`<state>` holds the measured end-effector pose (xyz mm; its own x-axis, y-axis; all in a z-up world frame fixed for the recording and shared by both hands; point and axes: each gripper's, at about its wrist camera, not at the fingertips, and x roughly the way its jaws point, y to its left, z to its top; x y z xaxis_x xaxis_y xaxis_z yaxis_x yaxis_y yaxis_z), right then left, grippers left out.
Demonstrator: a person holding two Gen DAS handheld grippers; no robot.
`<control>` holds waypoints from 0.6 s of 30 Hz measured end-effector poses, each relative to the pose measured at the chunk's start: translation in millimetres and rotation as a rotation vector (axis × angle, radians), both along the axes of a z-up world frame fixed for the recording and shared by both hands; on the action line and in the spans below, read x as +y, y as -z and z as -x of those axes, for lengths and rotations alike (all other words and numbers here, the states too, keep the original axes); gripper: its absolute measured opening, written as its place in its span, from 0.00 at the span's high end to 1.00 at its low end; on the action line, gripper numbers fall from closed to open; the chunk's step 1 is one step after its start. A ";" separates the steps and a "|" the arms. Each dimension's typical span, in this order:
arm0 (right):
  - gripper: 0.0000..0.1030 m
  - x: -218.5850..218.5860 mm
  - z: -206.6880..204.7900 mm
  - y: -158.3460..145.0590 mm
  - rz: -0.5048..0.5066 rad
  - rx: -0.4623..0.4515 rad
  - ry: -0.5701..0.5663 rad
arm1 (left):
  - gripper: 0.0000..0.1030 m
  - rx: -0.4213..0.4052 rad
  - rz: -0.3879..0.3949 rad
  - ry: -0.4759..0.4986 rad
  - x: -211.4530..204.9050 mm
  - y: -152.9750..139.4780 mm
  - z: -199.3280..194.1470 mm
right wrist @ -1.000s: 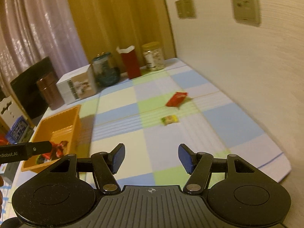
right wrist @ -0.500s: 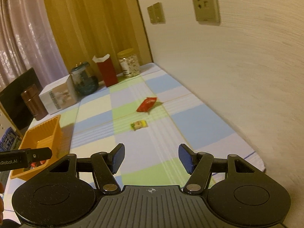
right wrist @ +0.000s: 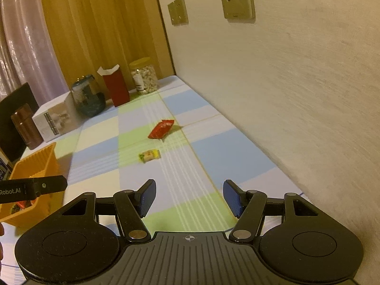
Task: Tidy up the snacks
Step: 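Move both open tools toward the red candy and yellow candy on the table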
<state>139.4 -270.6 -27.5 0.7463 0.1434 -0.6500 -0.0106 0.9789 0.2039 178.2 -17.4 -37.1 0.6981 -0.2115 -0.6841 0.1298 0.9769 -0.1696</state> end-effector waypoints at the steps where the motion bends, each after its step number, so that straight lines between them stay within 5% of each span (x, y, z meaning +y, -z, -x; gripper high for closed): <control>1: 0.39 -1.6 -2.4 1.6 0.005 0.000 0.002 | 0.22 0.003 0.002 0.000 -2.1 2.4 -3.3; 18: 0.39 -28.7 -67.6 45.1 0.044 0.004 -0.006 | 0.20 0.000 0.057 0.029 -48.2 65.9 -79.2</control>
